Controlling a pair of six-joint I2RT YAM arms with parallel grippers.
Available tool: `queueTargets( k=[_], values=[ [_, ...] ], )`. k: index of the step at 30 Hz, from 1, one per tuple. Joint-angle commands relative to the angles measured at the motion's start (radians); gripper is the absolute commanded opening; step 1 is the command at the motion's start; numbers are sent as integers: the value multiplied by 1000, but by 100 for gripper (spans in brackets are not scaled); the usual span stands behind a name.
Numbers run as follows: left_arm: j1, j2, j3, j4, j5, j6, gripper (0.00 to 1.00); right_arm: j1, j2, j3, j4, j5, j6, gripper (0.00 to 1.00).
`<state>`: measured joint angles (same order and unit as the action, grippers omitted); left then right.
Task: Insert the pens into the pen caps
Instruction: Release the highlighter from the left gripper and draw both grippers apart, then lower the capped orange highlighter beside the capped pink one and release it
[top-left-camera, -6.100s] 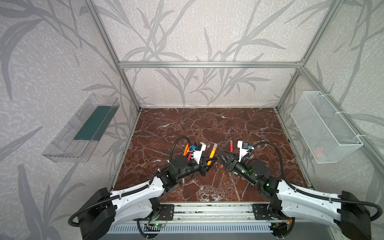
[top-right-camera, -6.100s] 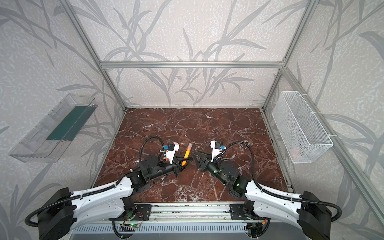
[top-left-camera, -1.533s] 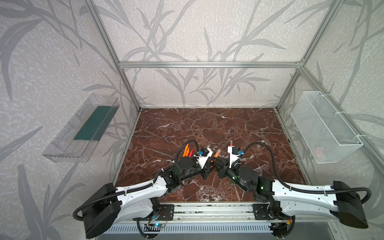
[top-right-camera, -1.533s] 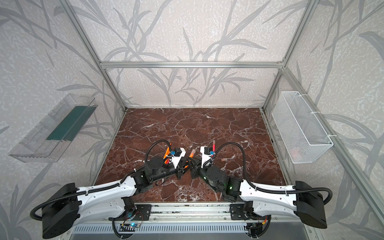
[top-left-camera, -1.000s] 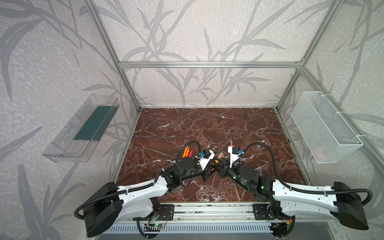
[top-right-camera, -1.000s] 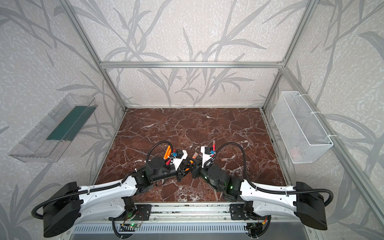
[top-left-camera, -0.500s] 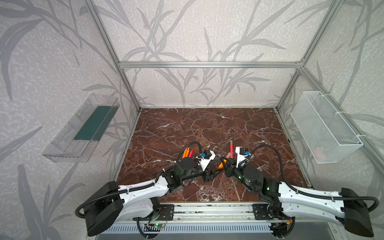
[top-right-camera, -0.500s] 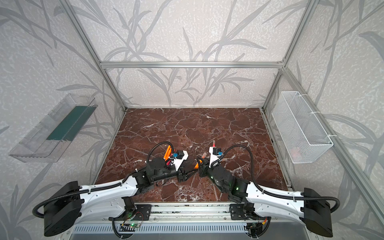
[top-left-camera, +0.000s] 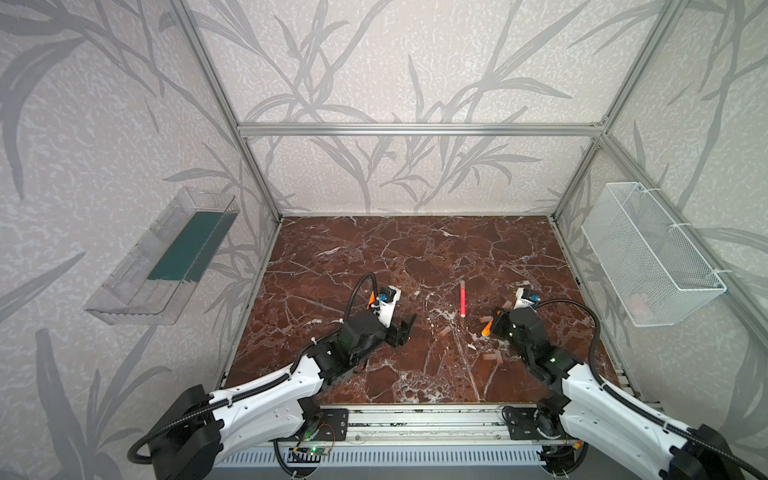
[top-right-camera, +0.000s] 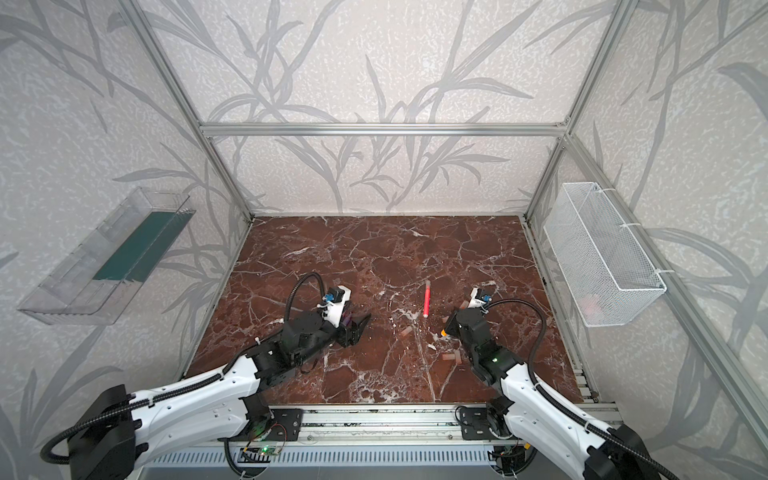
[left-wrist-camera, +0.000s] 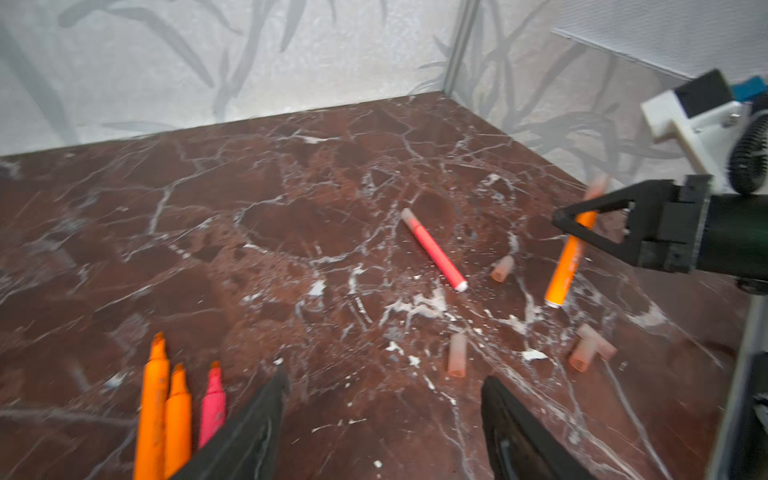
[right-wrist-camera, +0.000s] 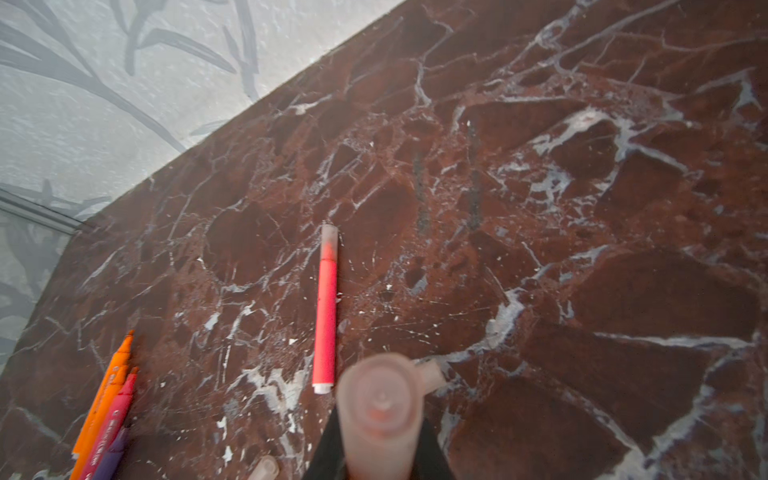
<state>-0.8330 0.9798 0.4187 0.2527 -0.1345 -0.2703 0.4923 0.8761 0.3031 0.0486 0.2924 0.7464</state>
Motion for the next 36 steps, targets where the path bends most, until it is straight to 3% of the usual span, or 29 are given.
queueTargets(
  k=[1, 8, 20, 30, 36],
  values=[
    [48, 19, 2, -133, -83, -102, 75, -53, 115, 76, 14, -167, -46, 3],
    [72, 136, 51, -222, -129, -163, 69, -110, 423, 213, 110, -330, -70, 0],
    [78, 259, 116, -332, -168, -182, 65, -197, 769, 473, -75, -404, -157, 1],
    [78, 272, 105, -343, -189, -205, 64, -213, 824, 538, -107, -396, -179, 24],
    [77, 272, 83, -328, -205, -211, 64, -213, 806, 532, -96, -383, -172, 31]
  ],
)
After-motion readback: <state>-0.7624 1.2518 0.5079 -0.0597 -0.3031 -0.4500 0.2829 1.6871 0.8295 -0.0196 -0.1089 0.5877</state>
